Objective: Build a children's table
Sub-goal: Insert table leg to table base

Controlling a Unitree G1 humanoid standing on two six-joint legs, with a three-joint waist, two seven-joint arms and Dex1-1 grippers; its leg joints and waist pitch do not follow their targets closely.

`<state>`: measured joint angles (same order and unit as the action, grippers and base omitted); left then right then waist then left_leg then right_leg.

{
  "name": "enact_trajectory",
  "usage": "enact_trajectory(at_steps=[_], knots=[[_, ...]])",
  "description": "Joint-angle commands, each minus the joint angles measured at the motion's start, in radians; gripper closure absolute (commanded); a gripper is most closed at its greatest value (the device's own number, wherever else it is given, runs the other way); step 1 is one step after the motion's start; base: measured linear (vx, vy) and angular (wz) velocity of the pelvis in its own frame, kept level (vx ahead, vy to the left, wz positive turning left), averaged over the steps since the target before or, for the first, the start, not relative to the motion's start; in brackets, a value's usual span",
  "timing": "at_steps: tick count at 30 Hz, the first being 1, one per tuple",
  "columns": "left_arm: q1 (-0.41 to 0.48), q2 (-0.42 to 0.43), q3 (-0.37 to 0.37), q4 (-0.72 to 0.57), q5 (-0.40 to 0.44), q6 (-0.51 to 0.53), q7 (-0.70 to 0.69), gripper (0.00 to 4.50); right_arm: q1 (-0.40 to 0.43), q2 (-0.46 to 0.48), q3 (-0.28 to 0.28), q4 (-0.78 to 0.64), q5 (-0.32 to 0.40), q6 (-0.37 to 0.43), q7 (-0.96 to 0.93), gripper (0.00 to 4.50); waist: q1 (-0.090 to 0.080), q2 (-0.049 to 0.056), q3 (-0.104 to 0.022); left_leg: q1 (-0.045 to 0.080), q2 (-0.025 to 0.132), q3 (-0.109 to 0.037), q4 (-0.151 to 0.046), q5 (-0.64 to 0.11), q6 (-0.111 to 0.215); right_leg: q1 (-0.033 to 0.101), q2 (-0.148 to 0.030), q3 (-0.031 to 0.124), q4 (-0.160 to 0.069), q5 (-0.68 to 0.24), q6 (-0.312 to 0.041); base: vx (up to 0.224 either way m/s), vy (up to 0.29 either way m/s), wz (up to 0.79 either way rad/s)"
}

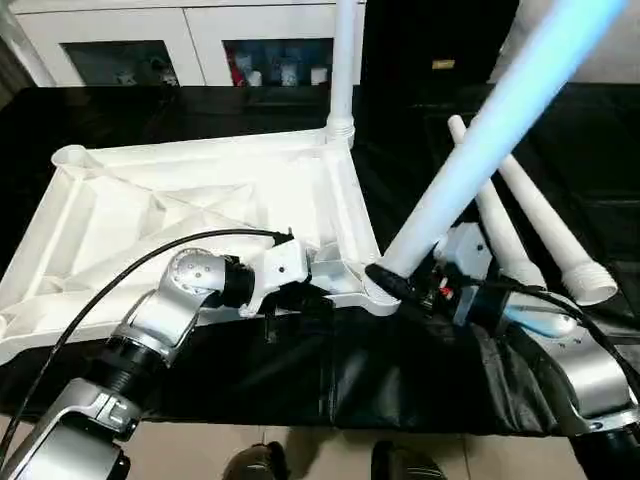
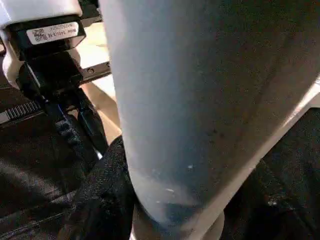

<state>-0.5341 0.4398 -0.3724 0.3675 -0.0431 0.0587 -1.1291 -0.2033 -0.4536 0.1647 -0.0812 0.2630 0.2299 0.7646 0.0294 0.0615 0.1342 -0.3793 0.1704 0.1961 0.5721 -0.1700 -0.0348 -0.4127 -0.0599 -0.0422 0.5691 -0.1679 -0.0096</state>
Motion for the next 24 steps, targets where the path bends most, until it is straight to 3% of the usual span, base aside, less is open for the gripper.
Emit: enact_trajectory(at_steps=[1, 4, 6, 8, 9, 11, 12, 13, 16, 21, 24], knots=[[0.010, 0.014, 0.010, -0.011, 0.018, 0.002, 0.021, 4.50, 0.053, -0.024, 0.084, 0.109, -0.074, 0.073, 0.024, 2.60, -0.011, -0.016, -0.035, 0.029, 0.055, -0.047, -0.090, -0.458, 0.008, 0.008, -0.087, 0.043, -0.114, -0.716, -0.056, 0.000, 0.000, 0.00], [0.014, 0.022, 0.008, -0.022, 0.022, 0.002, 0.016, 4.50, 0.018, -0.027, 0.106, 0.138, -0.075, 0.070, 0.048, 2.60, -0.012, -0.013, -0.039, 0.026, 0.058, -0.047, -0.095, -0.425, 0.017, 0.014, -0.087, 0.045, -0.107, -0.647, -0.077, 0.000, 0.000, 0.00], [0.008, 0.028, 0.004, -0.026, 0.024, -0.005, 0.005, 4.50, -0.009, -0.023, 0.120, 0.173, -0.076, 0.073, 0.076, 2.60, -0.015, -0.014, -0.031, 0.031, 0.056, -0.044, -0.093, -0.445, 0.018, 0.007, -0.087, 0.046, -0.109, -0.652, -0.090, 0.000, 0.000, 0.00], [0.003, 0.034, 0.000, -0.032, 0.025, -0.010, -0.009, 4.50, -0.029, -0.018, 0.130, 0.202, -0.078, 0.073, 0.100, 2.60, -0.019, -0.013, -0.022, 0.032, 0.055, -0.046, -0.095, -0.470, 0.011, 0.005, -0.089, 0.045, -0.115, -0.693, -0.083, 0.000, 0.000, 0.00], [-0.004, 0.036, -0.003, -0.038, 0.023, -0.013, -0.026, 4.50, -0.044, -0.014, 0.137, 0.224, -0.080, 0.071, 0.116, 2.60, -0.024, -0.017, -0.012, 0.037, 0.053, -0.049, -0.095, -0.510, 0.006, -0.003, -0.088, 0.042, -0.123, -0.747, -0.068, 0.000, 0.000, 0.00], [-0.019, 0.038, -0.010, -0.039, 0.024, -0.018, -0.044, 4.50, -0.058, -0.013, 0.154, 0.242, -0.083, 0.072, 0.138, 2.60, -0.027, -0.016, -0.006, 0.050, 0.048, -0.052, -0.091, -0.551, -0.001, -0.010, -0.089, 0.036, -0.137, -0.823, -0.036, 0.000, 0.000, 0.00], [-0.020, 0.039, -0.011, -0.039, 0.024, -0.019, -0.046, 4.50, -0.059, -0.013, 0.156, 0.243, -0.083, 0.073, 0.140, 2.60, -0.030, -0.017, -0.006, 0.048, 0.048, -0.056, -0.096, -0.555, -0.002, -0.003, -0.088, 0.031, -0.138, -0.823, -0.029, 0.000, 0.000, 0.00], [-0.038, 0.037, -0.016, -0.031, 0.027, -0.025, -0.053, 4.50, -0.058, -0.017, 0.175, 0.232, -0.075, 0.088, 0.163, 2.60, -0.031, -0.014, -0.002, 0.043, 0.051, -0.059, -0.105, -0.552, -0.002, 0.004, -0.089, 0.029, -0.135, -0.788, -0.032, 0.000, 0.000, 0.00], [-0.063, 0.034, -0.019, -0.009, 0.033, -0.035, -0.056, 4.50, -0.049, -0.020, 0.194, 0.205, -0.061, 0.113, 0.181, 2.60, -0.027, -0.014, -0.001, 0.050, 0.057, -0.055, -0.111, -0.541, 0.000, 0.003, -0.088, 0.035, -0.134, -0.711, -0.058, 0.000, 0.000, 0.00], [-0.133, 0.037, 0.000, 0.075, 0.050, -0.062, -0.045, 4.50, -0.036, 0.004, 0.203, 0.189, -0.061, 0.127, 0.183, 2.60, -0.022, -0.012, 0.004, 0.047, 0.060, -0.055, -0.118, -0.529, -0.003, 0.009, -0.092, 0.042, -0.126, -0.646, -0.099, 0.000, 0.000, 0.00], [-0.150, 0.045, 0.006, 0.103, 0.059, -0.075, -0.041, 4.50, -0.036, 0.012, 0.204, 0.186, -0.060, 0.128, 0.183, 2.60, -0.021, -0.017, 0.004, 0.043, 0.061, -0.054, -0.119, -0.509, -0.001, 0.013, -0.097, 0.045, -0.121, -0.630, -0.111, 0.000, 0.000, 0.00]])
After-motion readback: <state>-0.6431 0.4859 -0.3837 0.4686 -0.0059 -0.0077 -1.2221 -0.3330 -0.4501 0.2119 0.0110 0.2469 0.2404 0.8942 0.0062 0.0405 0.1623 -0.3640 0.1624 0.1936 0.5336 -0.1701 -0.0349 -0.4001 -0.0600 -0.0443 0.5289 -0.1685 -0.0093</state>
